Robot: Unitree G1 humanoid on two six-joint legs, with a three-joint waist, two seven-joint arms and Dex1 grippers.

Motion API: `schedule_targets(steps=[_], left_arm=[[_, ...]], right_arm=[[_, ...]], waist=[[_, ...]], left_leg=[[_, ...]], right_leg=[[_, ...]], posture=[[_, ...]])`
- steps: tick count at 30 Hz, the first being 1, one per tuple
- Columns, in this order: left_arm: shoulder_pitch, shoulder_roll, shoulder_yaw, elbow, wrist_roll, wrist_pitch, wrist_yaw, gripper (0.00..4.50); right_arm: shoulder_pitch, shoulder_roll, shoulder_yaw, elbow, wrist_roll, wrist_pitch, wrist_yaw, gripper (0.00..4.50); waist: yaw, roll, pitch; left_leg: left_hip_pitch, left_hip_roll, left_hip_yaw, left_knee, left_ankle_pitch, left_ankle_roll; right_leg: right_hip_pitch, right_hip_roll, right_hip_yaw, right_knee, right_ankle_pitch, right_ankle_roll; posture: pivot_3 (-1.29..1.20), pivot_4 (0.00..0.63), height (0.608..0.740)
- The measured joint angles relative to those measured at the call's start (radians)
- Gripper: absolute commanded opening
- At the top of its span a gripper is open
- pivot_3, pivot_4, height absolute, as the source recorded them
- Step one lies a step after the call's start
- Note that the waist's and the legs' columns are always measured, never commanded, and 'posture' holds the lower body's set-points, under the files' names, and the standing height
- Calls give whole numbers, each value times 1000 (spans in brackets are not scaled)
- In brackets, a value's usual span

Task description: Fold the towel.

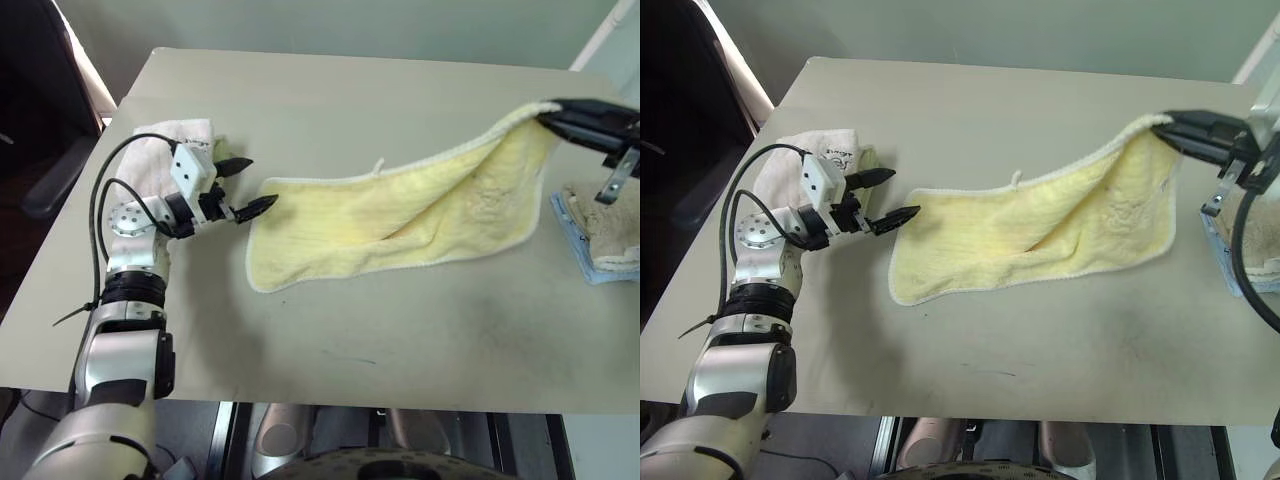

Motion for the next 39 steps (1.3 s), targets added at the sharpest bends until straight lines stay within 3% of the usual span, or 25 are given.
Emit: schedule_targets(steps=[13, 23, 39], left_arm=[[-129, -34, 20, 201, 33, -42, -29, 4500], [-190, -80, 26, 315, 43, 71, -40, 4500], [-231, -142, 53, 361, 83, 102, 47, 4500]], right_arm=[[23, -80, -67, -122, 180, 100, 1, 16], [47, -92, -65, -165, 220, 111, -11, 16], [-17, -138, -110, -247, 403, 189, -91, 16]], waist=[[6, 0, 0], [8, 0, 0], [9, 0, 0]], left_leg=[[-6, -2, 0, 2, 2, -3], [-9, -4, 0, 6, 2, -1], [-15, -6, -1, 15, 3, 3]], right_leg=[[-3, 0, 2, -1, 0, 14], [-4, -1, 2, -1, 0, 18], [-5, -1, 3, 0, 1, 19]], posture=[[0, 150, 728], [0, 150, 728], [0, 150, 728]])
